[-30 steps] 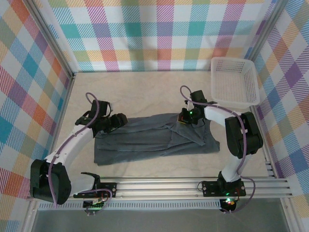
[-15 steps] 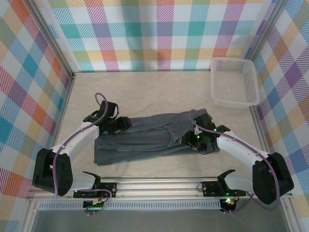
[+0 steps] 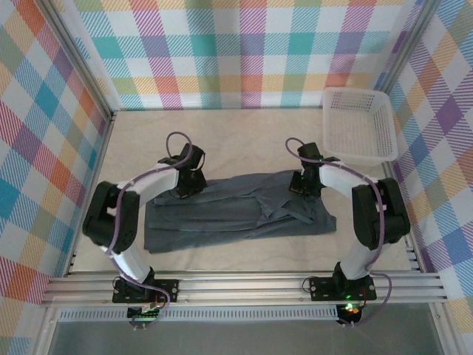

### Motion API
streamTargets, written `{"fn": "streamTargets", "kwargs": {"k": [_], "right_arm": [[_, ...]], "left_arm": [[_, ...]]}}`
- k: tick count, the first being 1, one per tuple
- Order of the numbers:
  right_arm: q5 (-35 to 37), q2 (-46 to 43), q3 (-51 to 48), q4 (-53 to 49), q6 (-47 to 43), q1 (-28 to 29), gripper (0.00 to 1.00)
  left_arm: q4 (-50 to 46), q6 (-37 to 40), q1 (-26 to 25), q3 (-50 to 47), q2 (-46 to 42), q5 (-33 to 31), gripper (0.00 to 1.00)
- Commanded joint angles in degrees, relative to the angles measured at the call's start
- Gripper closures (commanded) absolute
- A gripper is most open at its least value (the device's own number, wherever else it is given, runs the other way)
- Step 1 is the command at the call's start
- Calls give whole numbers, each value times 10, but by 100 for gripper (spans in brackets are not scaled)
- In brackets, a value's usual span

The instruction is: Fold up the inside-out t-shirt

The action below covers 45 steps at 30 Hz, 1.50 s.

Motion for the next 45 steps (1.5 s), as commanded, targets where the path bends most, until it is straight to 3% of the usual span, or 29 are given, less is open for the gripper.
{"fn": "streamTargets", "kwargs": {"k": [1,8,14,18,21,23,25,27,30,34,39,45], "right_arm": [[-19,26,31,-20,-32,1,100],[-29,79,60,-48,-31,1,100],[-71,125,106,-122,-17,23,100],[-145,104,85,-122,12,44,93],[-224,104,65,-82,47,97,91],[-244,129,84,-70,39,165,92],[-242,153,119,-84,20,221,93],[-249,150,137,-77,15,247,93],[-248,99,118,-40,38,244,92],[-200,20,71,-15,46,232,90],[-177,-5,24,-14,9,230,90],[-196,12,6,-19,-39,233,91]], "left_arm": [[-21,-20,-2,51,68,-31,100],[-13,-19,26,166,196,-23,100],[-50,23,59,440,382,27,100],[-53,44,67,570,421,41,100],[-28,50,73,628,417,66,100],[-34,65,73,664,404,89,100],[-26,77,72,637,362,92,100],[8,83,74,547,282,75,100],[63,83,83,376,147,38,98],[-9,73,102,244,46,-36,100],[-6,70,116,132,8,-46,100],[-18,62,118,158,82,-80,100]]}}
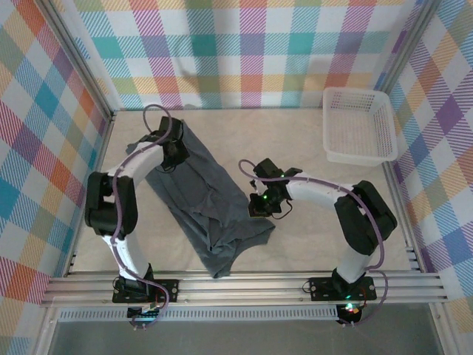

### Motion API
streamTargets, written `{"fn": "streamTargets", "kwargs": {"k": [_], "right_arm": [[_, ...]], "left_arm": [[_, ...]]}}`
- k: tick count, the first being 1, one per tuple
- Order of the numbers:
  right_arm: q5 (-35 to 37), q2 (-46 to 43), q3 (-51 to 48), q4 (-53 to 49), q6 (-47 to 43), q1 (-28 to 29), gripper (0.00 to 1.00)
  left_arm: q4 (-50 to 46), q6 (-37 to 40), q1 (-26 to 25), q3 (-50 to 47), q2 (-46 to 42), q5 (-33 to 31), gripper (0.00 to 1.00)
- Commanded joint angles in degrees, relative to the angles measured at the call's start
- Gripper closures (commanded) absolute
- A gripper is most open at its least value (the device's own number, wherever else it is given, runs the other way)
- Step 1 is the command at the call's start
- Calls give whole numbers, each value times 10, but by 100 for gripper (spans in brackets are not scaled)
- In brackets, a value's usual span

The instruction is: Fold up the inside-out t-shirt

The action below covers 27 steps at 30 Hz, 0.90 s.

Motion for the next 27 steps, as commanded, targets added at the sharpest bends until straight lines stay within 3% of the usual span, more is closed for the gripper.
{"fn": "streamTargets", "kwargs": {"k": [1,10,14,21,27], "right_arm": [[-12,16,-1,-5,-42,5,91],[-34,51,20,0,-44,10,90],[-57,71,23,16,-20,11,87],[-83,69,-7,59,37,12,83],[-107,61,-17,113,95,12,81]], "left_arm": [[-17,-9,2,26,43,-46,100],[-41,-22,10,175,228,-53,100],[-24,-18,3,247,299,49,100],[55,-30,-85,348,360,99,100],[43,-45,-143,540,433,119,100]]}}
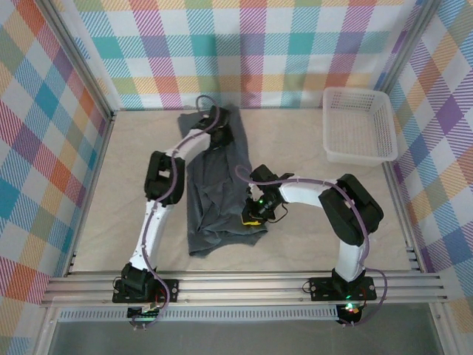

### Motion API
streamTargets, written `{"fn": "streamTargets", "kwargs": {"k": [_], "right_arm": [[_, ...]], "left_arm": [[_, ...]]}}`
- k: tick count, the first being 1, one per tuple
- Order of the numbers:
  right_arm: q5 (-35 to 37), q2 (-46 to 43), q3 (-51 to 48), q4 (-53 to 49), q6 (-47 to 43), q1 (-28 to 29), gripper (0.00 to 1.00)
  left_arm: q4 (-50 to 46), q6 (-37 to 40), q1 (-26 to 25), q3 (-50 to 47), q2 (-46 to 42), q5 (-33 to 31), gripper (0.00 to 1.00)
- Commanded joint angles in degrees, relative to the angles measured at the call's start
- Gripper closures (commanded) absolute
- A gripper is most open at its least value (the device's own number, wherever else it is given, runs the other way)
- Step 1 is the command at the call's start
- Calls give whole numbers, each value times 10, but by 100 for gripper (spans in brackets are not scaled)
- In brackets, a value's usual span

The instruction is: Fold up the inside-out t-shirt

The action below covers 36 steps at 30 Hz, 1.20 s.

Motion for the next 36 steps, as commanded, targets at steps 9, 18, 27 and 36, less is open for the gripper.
{"fn": "streamTargets", "kwargs": {"k": [9,18,27,36], "right_arm": [[89,-162,-36,28,59,4,67],[101,-202,-129,59,92,-44,49],[25,-82,-75,115,59,-42,46],[6,-97,-92,116,79,-41,100]], "left_arm": [[49,-17,23,-126,-182,30,71],[101,-21,104,-548,-541,80,61],[46,9,104,-778,-747,83,53],[-29,-37,106,-896,-806,158,40]]}}
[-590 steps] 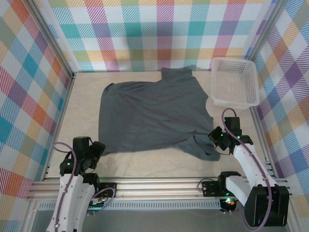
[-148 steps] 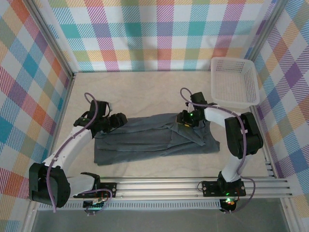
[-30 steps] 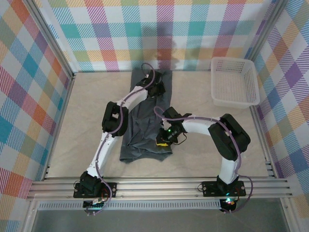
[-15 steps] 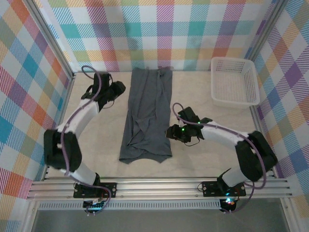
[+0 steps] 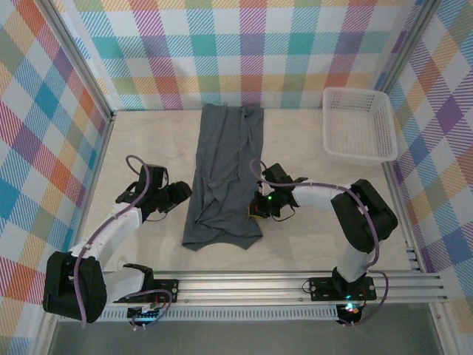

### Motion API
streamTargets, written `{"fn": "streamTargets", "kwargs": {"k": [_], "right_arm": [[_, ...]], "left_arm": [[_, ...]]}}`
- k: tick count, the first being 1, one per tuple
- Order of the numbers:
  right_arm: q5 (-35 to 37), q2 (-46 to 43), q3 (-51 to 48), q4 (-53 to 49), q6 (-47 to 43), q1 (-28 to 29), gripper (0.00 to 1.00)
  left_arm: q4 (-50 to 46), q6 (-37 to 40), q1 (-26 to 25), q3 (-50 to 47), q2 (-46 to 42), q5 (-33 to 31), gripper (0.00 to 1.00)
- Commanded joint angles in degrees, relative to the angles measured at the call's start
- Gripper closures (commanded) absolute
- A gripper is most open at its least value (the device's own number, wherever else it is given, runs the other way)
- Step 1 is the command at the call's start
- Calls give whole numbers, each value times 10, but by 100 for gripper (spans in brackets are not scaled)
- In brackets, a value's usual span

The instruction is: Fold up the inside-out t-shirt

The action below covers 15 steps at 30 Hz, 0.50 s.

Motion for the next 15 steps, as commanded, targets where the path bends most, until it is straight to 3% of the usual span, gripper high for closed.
{"fn": "streamTargets", "kwargs": {"k": [1,6,15], "right_arm": [[6,-50,-18,-11,5,2,100],[12,-95,-46,-29,9,-1,100],[7,-80,-39,-22,11,-1,100]], "left_arm": [[-54,-17,-1,-26,10,49,38],[-12,-32,-2,-69,27,92,35],[119,-51,-28,-78,110,143,38]]}}
